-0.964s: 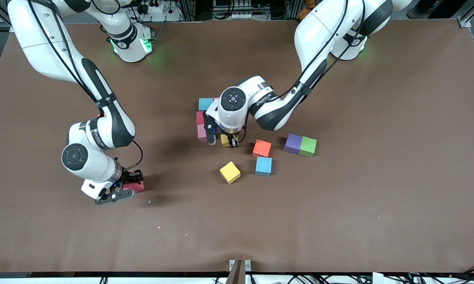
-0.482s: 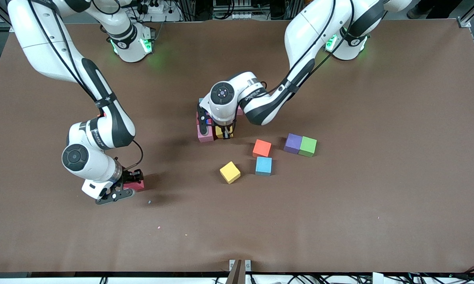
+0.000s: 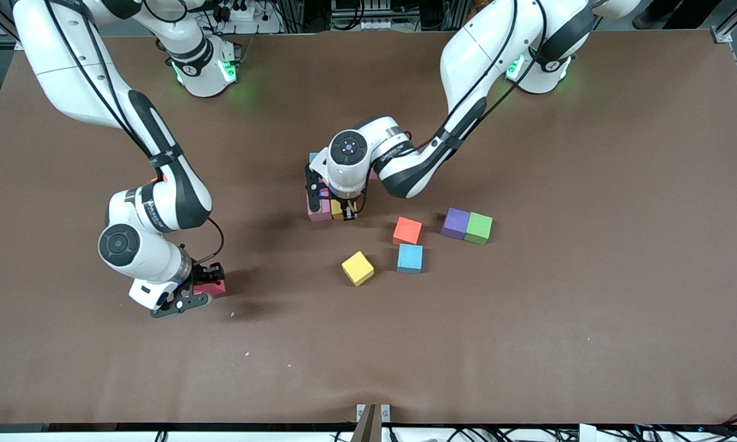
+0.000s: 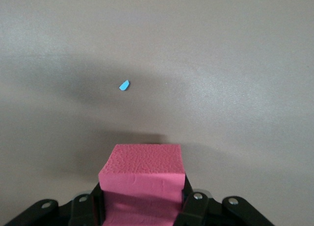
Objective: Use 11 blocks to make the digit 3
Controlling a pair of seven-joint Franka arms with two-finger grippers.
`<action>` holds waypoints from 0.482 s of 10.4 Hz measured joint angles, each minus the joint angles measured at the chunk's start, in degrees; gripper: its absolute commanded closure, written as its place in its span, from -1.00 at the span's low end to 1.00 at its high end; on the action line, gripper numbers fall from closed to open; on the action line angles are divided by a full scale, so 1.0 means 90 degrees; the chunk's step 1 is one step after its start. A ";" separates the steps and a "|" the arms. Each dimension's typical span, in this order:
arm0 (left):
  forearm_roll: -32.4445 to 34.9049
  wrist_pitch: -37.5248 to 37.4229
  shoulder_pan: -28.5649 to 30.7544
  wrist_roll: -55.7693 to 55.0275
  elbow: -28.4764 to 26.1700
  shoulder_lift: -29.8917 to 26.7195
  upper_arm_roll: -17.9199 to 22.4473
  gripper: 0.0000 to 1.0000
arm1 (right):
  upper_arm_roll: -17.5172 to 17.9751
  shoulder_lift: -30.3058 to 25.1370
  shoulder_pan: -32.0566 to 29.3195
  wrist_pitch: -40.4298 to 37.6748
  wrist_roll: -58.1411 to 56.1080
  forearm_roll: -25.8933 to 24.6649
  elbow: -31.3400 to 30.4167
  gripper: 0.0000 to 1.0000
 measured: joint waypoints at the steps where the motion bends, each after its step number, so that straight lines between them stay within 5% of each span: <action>1: 0.0000 0.0035 -0.0082 0.0000 0.0012 0.0000 0.0064 0.94 | -0.0001 0.0000 0.0000 0.0000 0.0000 -0.0001 0.0000 0.55; 2: 0.0000 0.0049 -0.0129 0.0000 0.0019 0.0000 0.0102 0.80 | -0.0002 0.0000 0.0000 0.0000 0.0000 -0.0002 0.0000 0.55; 4: 0.0004 0.0075 -0.0147 0.0005 0.0021 0.0000 0.0118 -0.99 | -0.0002 0.0000 0.0000 0.0000 0.0000 -0.0003 0.0000 0.55; 5: 0.0064 0.0099 -0.0153 0.0018 0.0020 0.0001 0.0120 -1.00 | -0.0002 0.0000 0.0000 0.0000 -0.0001 -0.0003 0.0000 0.55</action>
